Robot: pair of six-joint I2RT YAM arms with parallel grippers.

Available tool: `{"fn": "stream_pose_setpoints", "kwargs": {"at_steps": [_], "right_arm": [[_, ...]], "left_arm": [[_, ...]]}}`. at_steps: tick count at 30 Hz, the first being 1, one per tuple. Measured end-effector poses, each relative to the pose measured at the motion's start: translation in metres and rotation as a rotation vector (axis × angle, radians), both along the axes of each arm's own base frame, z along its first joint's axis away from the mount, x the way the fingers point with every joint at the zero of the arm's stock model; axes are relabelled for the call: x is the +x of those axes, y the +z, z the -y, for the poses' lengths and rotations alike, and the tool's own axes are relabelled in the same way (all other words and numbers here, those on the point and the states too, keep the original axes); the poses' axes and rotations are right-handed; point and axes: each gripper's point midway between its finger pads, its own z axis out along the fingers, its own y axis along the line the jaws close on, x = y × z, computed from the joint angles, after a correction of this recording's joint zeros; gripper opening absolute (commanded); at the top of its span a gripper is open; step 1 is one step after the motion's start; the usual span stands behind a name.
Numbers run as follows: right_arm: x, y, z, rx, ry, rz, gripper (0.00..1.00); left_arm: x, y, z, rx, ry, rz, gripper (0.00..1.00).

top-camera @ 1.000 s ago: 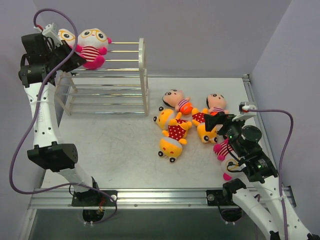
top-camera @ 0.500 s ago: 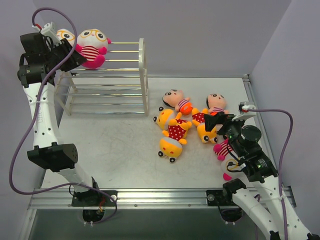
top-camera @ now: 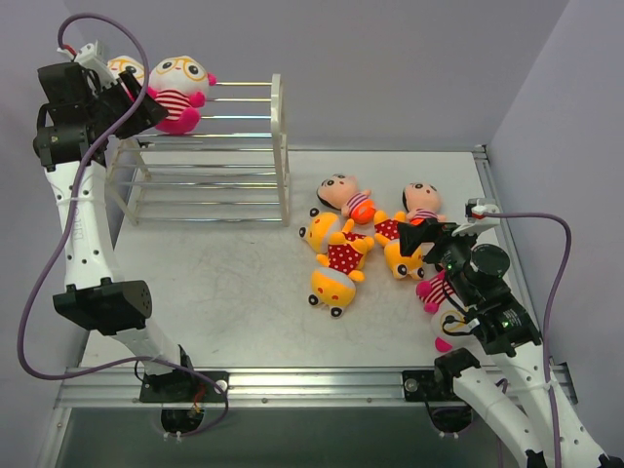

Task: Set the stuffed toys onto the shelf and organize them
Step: Place the stuffed toy onto shelf

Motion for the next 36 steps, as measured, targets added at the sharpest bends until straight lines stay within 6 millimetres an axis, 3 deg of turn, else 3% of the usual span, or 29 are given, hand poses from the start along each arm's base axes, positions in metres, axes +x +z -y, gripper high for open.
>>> {"fn": "stream_pose_setpoints", "kwargs": {"at_steps": [6,12,16,20,29,36], "right_arm": [[0.000,0.000,0.000,0.000,0.001,0.000,0.98],[-0.001,0.000,-0.002,-0.001,0.007,0.000,0.98],[0.000,0.000,-0.002,-0.001,0.007,-0.001,0.98],[0.000,-0.001,-0.002,-0.002,0.007,-0.003,0.98],[0.004,-0.008,-0.003,-0.014,0.007,-0.026,0.97],[0.009,-0.015,-0.005,-0.023,0.007,-0.051,0.96]], "left_arm": [[-0.003,0.007,-0.003,-0.001,0.028,0.022,0.82],[-0.018,0.032,-0.002,0.000,0.057,0.098,0.91],[-0.028,0.051,-0.003,0.009,0.079,0.156,0.91],[-0.033,0.057,-0.006,0.017,0.097,0.183,0.90],[-0.024,0.036,-0.017,0.041,0.158,0.185,0.75],[-0.017,0.039,-0.007,0.090,0.164,0.219,0.77]]}}
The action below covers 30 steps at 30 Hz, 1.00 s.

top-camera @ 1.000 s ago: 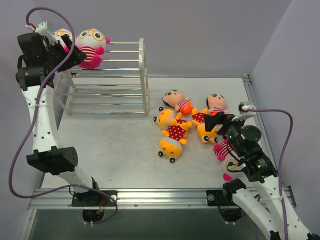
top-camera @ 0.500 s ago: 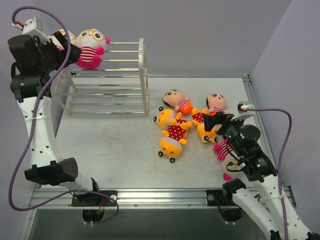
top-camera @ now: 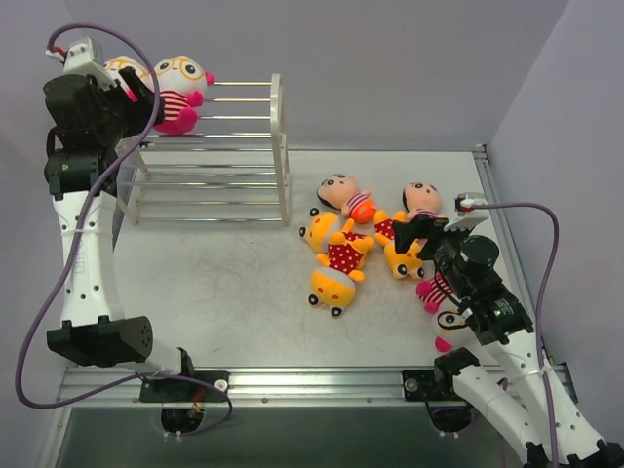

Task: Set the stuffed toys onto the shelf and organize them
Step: Place the stuffed toy onto shelf, then grab a stuffed toy with the right arm

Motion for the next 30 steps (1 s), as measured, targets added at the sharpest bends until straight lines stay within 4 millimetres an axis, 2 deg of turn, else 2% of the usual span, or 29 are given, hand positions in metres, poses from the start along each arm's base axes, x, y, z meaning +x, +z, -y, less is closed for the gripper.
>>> {"fn": "stream_pose_setpoints", "kwargs": {"at_steps": [5,10,12,15,18,21,25,28,30], "right_arm": [[0.003,-0.003,-0.001,-0.005,-0.001,-0.012,0.96],[0.003,0.003,0.004,0.002,-0.030,-0.011,1.00],[0.003,0.004,0.009,0.010,-0.061,-0.022,1.00],[0.001,0.004,0.019,0.027,-0.130,-0.055,1.00],[-0.001,-0.006,0.036,0.040,-0.244,-0.125,1.00],[-0.003,-0.023,0.050,0.049,-0.361,-0.227,1.00],[-0.009,-0.064,0.057,0.053,-0.471,-0.403,1.00],[-0.025,-0.101,0.064,0.071,-0.566,-0.537,1.00],[-0.038,-0.115,0.070,0.098,-0.623,-0.586,1.00]], "left_arm": [[-0.016,0.015,0.021,0.051,-0.021,0.049,0.87],[-0.053,0.025,0.033,0.081,-0.026,0.105,0.97],[-0.068,0.026,0.043,0.087,-0.048,0.132,0.97],[-0.092,0.017,0.056,0.088,-0.086,0.144,0.94],[-0.117,-0.005,0.057,0.091,-0.094,0.142,0.94],[-0.138,-0.028,0.056,0.098,-0.095,0.129,0.94],[-0.161,-0.049,0.060,0.115,-0.118,0.131,0.94],[-0.177,-0.065,0.066,0.121,-0.150,0.128,0.94],[-0.183,-0.074,0.072,0.125,-0.178,0.125,0.94]]}}
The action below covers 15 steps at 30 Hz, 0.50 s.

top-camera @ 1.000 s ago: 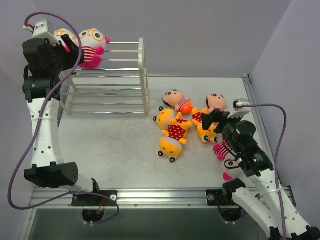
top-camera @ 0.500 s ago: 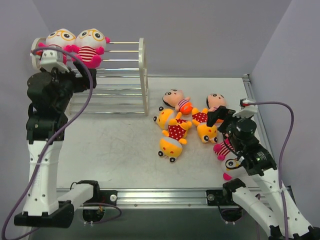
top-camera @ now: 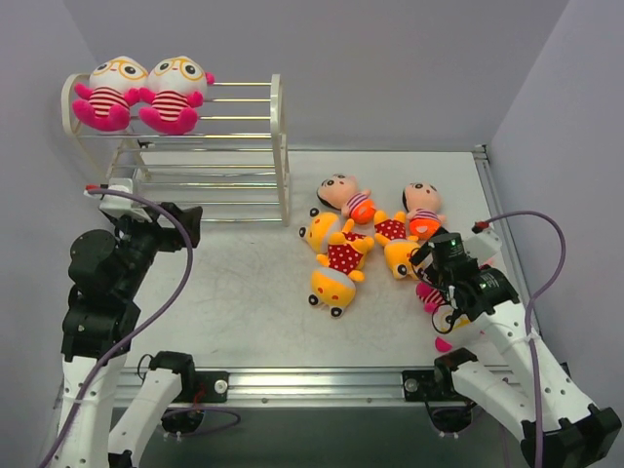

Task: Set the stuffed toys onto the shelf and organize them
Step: Grab a stuffed toy with the right arm

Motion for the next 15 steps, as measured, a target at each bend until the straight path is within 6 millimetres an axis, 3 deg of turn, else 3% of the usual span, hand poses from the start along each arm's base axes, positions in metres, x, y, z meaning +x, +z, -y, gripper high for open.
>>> {"fn": "stream_pose_setpoints", "kwargs": {"at_steps": [11,15], "right_arm": [[-0.038,-0.004,0.034,0.042,-0.282,-0.009,0.99],[-0.045,-0.009,0.041,0.051,-0.358,-0.030,0.99]], "left_arm": [[0.000,-0.076,0.032,0.034,-0.144,-0.148,0.94],[0.000,-0.085,0.038,0.054,-0.172,-0.158,0.94]]}}
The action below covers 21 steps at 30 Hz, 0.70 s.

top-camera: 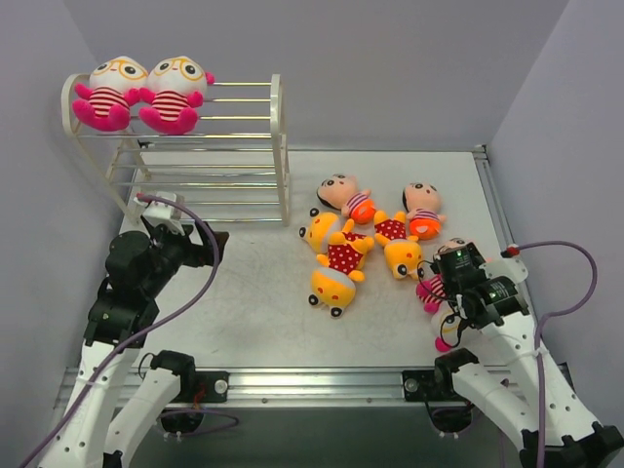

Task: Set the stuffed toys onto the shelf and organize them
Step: Grab a stuffed toy with the right arm

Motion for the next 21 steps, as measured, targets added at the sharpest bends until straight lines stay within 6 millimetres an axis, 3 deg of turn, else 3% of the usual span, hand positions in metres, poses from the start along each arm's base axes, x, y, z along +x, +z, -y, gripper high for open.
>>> {"fn": "stream_pose_setpoints", "kwargs": {"at_steps": [10,16,21], "right_arm": [[-0.014,-0.046,0.008,0.051,-0.127,-0.120,0.95],[-0.008,-0.058,0.016,0.090,-0.185,-0.114,0.94],[-0.006,-0.071,0.011,0.118,-0.168,-0.149,0.87]], "left_arm": [[-0.003,-0.016,0.004,0.050,-0.033,0.005,0.94],[-0.003,-0.014,0.004,0.057,-0.035,0.013,0.94],[-0.003,-0.016,0.004,0.058,-0.035,0.008,0.94]]}}
